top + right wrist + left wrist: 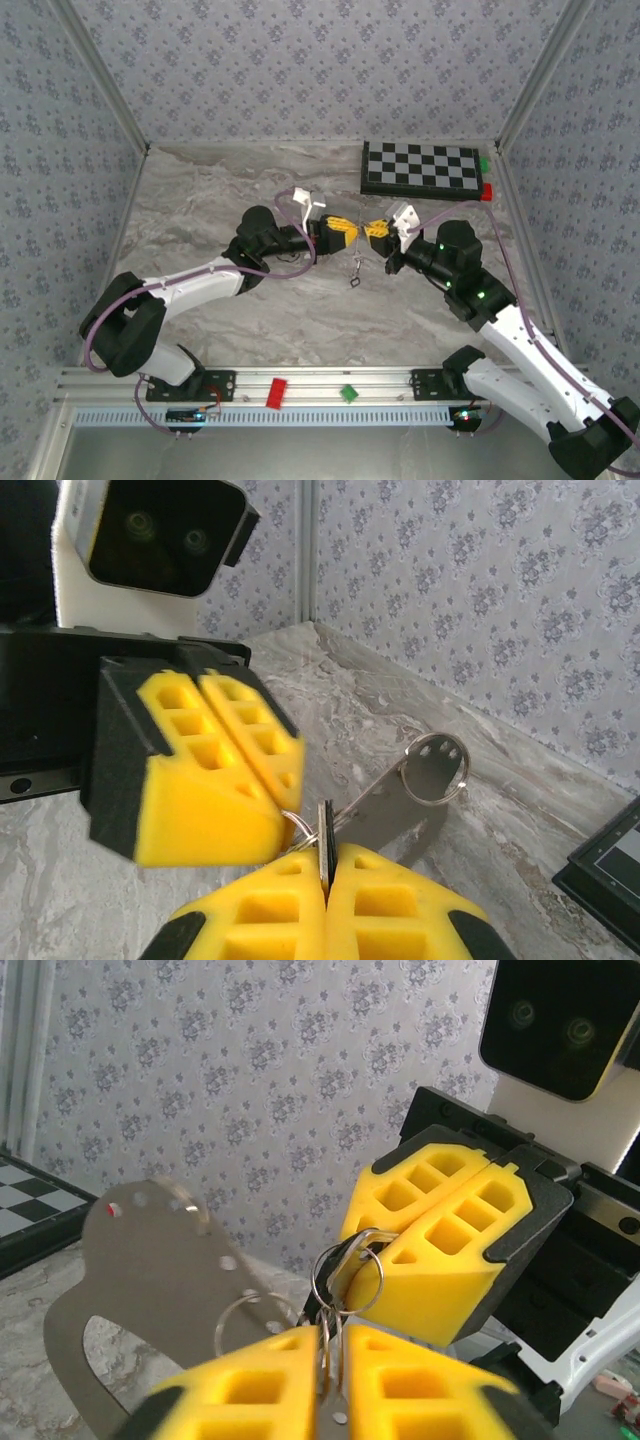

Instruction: Put the keys on the keyring

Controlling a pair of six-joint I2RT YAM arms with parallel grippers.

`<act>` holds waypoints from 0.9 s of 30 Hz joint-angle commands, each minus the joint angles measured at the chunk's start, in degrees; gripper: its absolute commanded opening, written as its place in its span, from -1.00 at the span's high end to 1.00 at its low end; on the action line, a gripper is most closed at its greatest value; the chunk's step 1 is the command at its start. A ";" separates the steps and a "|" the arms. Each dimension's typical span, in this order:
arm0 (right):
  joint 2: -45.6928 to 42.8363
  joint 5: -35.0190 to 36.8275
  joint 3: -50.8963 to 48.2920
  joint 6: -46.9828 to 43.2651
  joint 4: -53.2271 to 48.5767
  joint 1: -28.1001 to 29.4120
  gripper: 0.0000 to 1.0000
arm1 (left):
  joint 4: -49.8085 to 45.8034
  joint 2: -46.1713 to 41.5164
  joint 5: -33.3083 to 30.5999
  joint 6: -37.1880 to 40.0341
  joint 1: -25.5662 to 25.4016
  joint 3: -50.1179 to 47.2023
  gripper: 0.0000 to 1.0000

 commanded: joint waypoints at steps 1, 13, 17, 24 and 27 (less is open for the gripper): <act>-0.23 -1.53 2.83 -1.17 -0.11 0.16 1.00 | 0.33 -1.02 0.68 0.91 -0.34 1.27 0.64; -0.85 -1.45 2.26 -0.86 -0.09 -0.08 1.00 | 3.03 -6.14 -4.20 -2.26 4.25 -3.47 0.01; -0.81 -1.45 2.33 -0.73 -0.07 -0.13 1.00 | 2.94 -6.82 -4.19 -2.13 4.37 -3.79 0.00; -0.52 -1.20 2.79 0.07 -0.77 -0.34 1.00 | 2.76 -6.45 -4.59 -2.18 4.50 -3.85 -0.43; 0.54 -0.16 4.53 1.81 -3.40 -1.04 1.00 | 2.09 -6.62 -5.26 -2.09 4.53 -3.83 -0.61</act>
